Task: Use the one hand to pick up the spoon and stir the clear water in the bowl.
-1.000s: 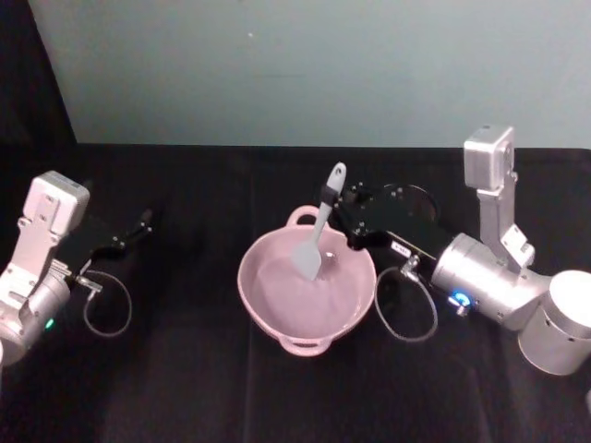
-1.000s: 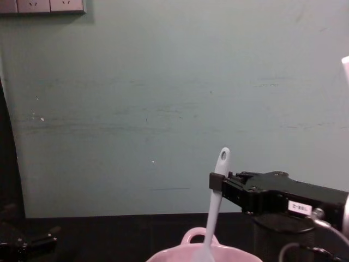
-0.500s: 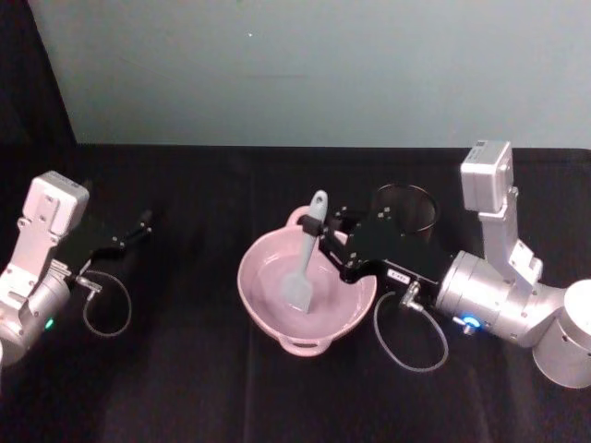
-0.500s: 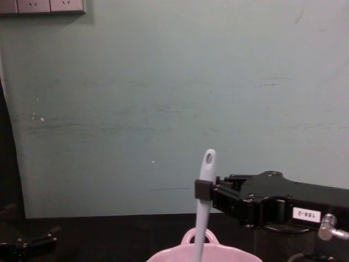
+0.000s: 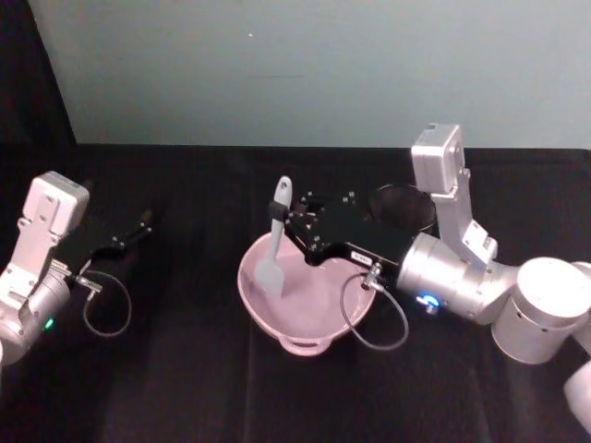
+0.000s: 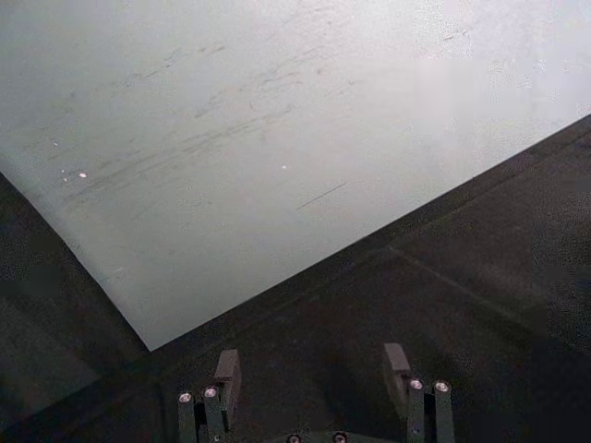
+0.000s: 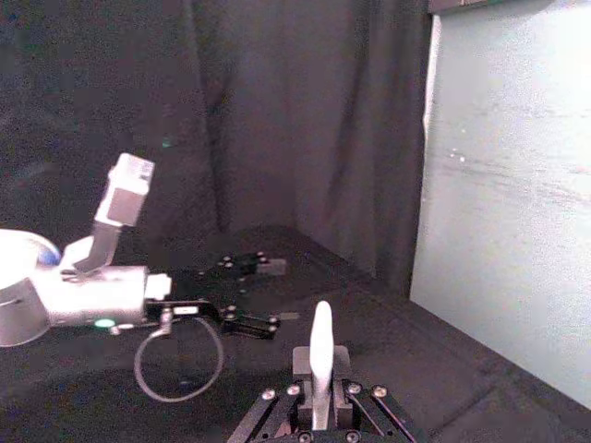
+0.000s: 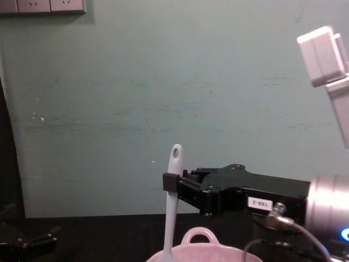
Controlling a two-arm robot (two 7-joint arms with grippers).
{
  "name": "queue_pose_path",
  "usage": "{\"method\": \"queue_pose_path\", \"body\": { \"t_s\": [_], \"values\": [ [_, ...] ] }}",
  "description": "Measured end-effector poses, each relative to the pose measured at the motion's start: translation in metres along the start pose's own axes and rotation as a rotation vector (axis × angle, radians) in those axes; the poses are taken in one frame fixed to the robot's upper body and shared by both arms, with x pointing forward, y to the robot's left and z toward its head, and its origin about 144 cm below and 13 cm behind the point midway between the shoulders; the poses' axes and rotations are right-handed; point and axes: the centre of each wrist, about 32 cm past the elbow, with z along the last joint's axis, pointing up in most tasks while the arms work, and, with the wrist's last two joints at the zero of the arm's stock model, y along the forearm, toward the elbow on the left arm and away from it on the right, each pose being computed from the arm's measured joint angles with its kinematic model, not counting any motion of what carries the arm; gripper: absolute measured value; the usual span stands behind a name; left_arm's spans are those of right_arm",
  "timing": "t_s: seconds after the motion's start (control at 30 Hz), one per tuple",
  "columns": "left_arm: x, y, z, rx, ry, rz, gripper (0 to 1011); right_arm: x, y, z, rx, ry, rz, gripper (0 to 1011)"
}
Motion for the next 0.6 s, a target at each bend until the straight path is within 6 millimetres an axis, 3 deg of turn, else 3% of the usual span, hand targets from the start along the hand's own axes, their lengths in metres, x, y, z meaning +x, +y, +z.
{"method": "queue_pose_path", "body": {
  "t_s": [0.33,0.6],
  "values": [
    [0.0,0.0,0.0,0.0,0.0,0.0,1011,0.015,0.013,-0.004,-0.016,-0.046,-0.064,125],
    [0.0,0.0,0.0,0.0,0.0,0.0,1011,0.023,0.0,-0.002,-0.044,-0.086,-0.129,125]
  ]
}}
